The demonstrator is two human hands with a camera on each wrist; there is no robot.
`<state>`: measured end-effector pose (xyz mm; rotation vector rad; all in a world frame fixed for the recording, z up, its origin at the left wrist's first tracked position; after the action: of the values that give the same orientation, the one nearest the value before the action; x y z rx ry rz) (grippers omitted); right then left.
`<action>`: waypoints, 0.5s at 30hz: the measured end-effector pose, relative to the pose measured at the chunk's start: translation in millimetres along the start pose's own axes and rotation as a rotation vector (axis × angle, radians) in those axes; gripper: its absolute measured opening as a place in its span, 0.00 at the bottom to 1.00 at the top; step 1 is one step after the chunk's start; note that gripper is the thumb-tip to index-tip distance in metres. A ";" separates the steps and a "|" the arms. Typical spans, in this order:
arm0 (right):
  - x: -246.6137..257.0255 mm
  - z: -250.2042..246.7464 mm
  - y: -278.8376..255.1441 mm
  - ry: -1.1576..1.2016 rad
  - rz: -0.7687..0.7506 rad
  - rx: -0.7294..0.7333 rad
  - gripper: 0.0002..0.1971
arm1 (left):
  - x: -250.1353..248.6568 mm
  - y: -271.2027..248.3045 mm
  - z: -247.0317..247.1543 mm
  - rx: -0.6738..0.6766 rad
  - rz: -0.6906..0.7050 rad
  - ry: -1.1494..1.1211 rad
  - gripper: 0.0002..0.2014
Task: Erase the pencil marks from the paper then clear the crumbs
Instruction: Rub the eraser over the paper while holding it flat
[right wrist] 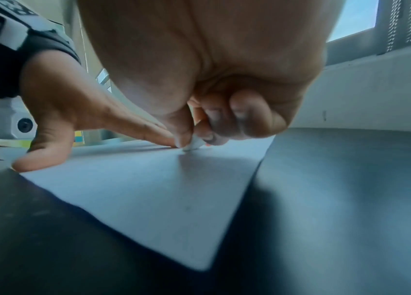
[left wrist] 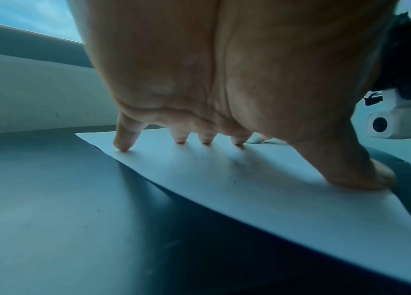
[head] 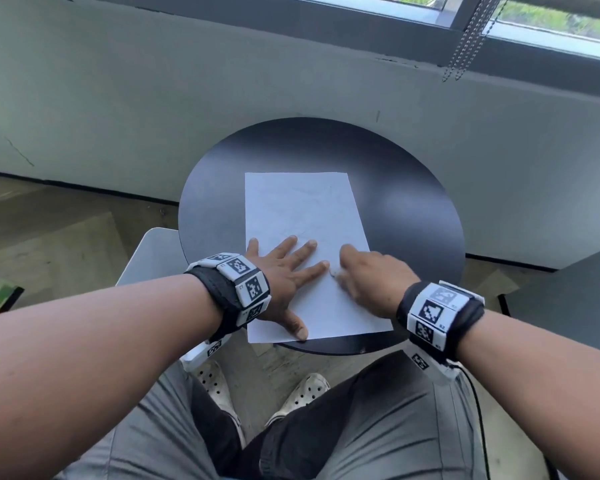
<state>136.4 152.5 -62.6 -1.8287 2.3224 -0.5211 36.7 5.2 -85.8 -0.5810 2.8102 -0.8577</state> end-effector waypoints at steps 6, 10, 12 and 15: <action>42.2 20.0 -41.0 0.037 -0.366 0.195 0.11 | -0.9 1.3 5.0 -0.008 0.016 0.006 0.62; 1.6 -0.2 -2.9 -0.016 -0.026 0.014 0.12 | 0.6 2.3 7.5 -0.012 0.026 0.000 0.63; 0.8 -0.4 -0.6 0.007 -0.006 -0.031 0.10 | 1.2 2.3 7.2 -0.012 0.021 0.004 0.64; 34.0 16.3 -23.1 0.034 -0.281 0.083 0.11 | 0.3 1.6 6.5 -0.002 0.012 -0.009 0.64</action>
<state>154.1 112.1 -66.1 -2.1324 2.0396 -0.6773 37.6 3.0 -92.1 -0.5659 2.8042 -0.8475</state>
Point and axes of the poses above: each hand's wrist, its own y-axis towards the middle knuckle, its own z-axis out of the palm, x = y × z, the point moved 3 cm from there along y, towards the middle knuckle, and after that the axes turned 2 degrees about -z, right-handed, at the moved point
